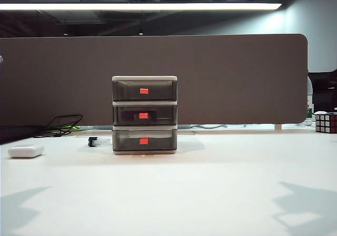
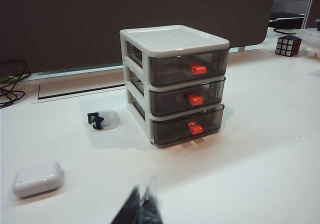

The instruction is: Open the second layer of the drawer on the table, pick up a pack of napkins on the table and put it in, and finally close the drawer.

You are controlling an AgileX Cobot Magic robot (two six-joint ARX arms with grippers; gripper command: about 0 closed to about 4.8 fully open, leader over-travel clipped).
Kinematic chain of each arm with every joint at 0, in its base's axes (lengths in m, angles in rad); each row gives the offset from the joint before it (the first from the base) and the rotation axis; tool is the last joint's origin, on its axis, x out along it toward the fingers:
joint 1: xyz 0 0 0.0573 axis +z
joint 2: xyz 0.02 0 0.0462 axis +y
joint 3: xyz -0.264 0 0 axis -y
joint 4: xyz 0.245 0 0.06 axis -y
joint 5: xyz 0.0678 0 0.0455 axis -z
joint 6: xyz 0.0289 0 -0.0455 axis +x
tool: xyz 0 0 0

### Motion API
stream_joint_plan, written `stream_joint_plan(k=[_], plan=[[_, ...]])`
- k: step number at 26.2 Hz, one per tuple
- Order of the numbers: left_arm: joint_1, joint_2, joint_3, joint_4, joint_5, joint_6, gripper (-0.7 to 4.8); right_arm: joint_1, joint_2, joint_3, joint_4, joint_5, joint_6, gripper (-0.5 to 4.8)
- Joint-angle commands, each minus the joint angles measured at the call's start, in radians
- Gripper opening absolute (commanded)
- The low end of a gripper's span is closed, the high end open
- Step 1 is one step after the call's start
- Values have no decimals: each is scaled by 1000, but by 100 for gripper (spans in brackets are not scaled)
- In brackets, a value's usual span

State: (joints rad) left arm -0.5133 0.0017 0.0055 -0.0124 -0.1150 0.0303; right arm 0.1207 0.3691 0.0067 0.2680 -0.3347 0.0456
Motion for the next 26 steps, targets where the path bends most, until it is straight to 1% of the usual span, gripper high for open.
stream_joint_plan(k=[1,2,4,8,10,13,15,17,19,22,23,25,26], plan=[[0,0,1,26,-26,43,-6,-1,-95,-6,-117,45,0,-5],[5,0,1,30,-35,44,-6,-2,-138,-6,-155,48,-2,-5],[19,0,1,29,-34,40,-6,-5,-178,-6,-178,48,-2,-5],[43,0,4,54,2,43,-6,-14,-267,-6,-236,49,6,-5],[43,0,6,62,5,46,-6,-18,-309,-6,-276,48,11,-5],[43,0,7,37,6,49,-6,-18,-374,-6,-344,68,16,-5],[43,0,6,21,-4,51,-6,-19,-370,-6,-348,71,30,-5],[44,0,1,17,-5,65,-6,-18,-369,-6,-349,73,29,-5],[48,0,1,14,-42,109,-6,-18,-369,-6,-349,103,24,-5],[93,0,1,14,-34,111,-6,-18,-369,-6,-350,135,6,-5],[120,0,1,13,-19,106,-6,-18,-369,-6,-350,138,4,-5],[177,0,1,15,35,82,-6,-18,-369,-6,-350,144,3,-5],[219,0,1,20,79,69,-6,-18,-369,-6,-350,151,3,-5]])
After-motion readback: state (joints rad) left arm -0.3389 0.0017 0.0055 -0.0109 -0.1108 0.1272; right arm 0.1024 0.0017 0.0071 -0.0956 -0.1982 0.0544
